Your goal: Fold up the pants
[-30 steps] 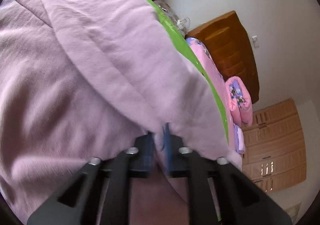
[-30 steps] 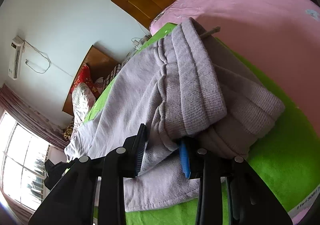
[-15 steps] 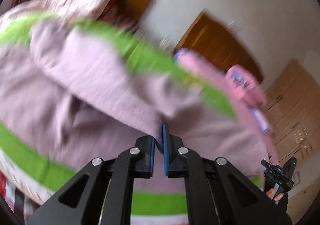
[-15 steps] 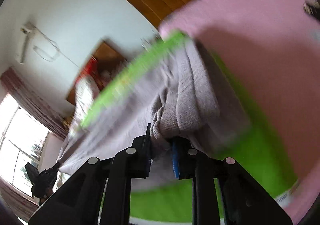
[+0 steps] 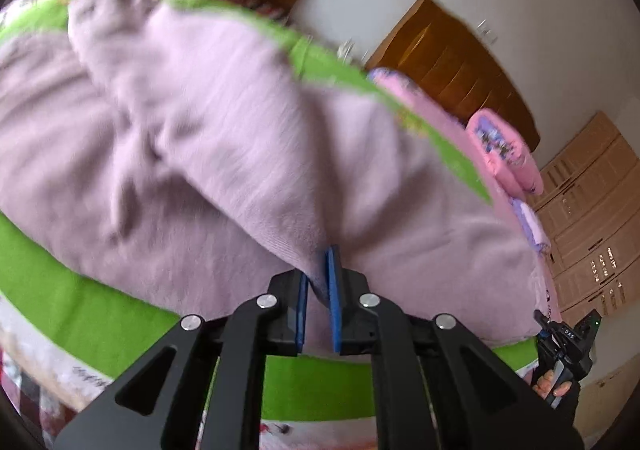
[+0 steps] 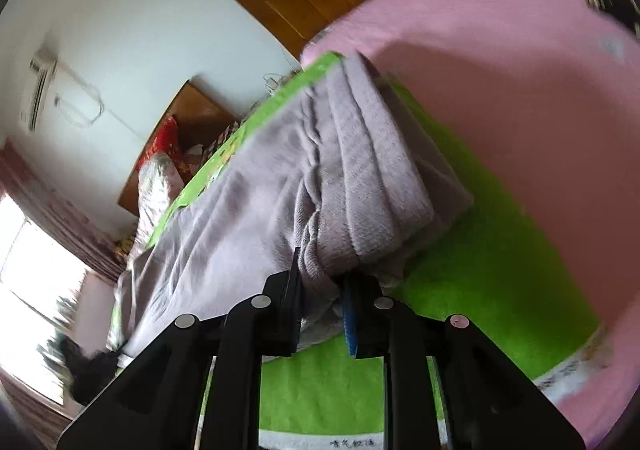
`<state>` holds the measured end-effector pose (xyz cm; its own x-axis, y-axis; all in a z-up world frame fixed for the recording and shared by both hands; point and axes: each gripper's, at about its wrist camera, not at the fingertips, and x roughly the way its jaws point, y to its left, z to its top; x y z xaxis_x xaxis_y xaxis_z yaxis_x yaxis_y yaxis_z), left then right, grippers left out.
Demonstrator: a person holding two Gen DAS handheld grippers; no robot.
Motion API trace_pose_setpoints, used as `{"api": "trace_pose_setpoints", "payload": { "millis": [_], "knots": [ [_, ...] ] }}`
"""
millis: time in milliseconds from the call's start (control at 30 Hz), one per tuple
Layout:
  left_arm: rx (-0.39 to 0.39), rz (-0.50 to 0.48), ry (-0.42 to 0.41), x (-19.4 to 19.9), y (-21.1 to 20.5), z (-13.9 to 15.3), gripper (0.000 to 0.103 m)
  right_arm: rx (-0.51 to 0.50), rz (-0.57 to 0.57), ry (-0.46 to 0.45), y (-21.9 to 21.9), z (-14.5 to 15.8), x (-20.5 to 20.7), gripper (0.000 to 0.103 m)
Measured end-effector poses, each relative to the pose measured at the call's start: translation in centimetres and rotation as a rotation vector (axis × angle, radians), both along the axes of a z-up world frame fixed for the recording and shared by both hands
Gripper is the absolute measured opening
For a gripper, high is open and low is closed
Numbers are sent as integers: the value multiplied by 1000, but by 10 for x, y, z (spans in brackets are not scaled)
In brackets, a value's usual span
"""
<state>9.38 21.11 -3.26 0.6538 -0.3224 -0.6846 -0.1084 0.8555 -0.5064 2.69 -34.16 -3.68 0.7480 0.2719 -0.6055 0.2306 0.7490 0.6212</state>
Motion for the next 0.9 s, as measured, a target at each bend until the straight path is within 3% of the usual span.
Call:
{"api": "trace_pose_setpoints", "payload": {
  "millis": [67,100,133,167,233,333,400,433,467,567,733,800,900],
  "knots": [
    [-37,-1,-32,-3,5,-4,16,-22,5,-4,5,6,-1,24],
    [-50,-8,-34,-4,5,-3,21,-21,13,3,7,8,0,36],
    [-66,-19,-40,-5,6,-2,33,-6,30,4,11,10,0,44],
    [-76,-26,-48,-7,6,0,42,5,48,-5,14,12,-2,60],
    [-52,-26,-56,-9,1,5,48,-14,66,-19,25,17,-7,64],
    [-17,-31,-57,-8,-8,8,49,-12,121,-23,44,17,-9,52],
    [-9,-32,-60,-9,-10,9,48,-50,126,-8,54,14,-9,31],
    [-13,-30,-62,-9,-10,9,42,-73,118,-3,56,12,-9,27],
    [-16,-31,-58,-8,-10,8,21,-75,108,1,54,8,-6,23],
    [-27,-25,-69,-7,-16,12,6,-61,93,-16,52,8,-7,13],
    [-15,-17,-162,-31,-22,36,6,-51,68,-48,47,19,-15,11],
    [-21,-19,-157,-41,-25,35,6,-55,57,-40,43,19,-18,11],
    [33,-19,-113,-45,-30,23,6,-48,55,-7,38,8,-20,11]
  ]
}}
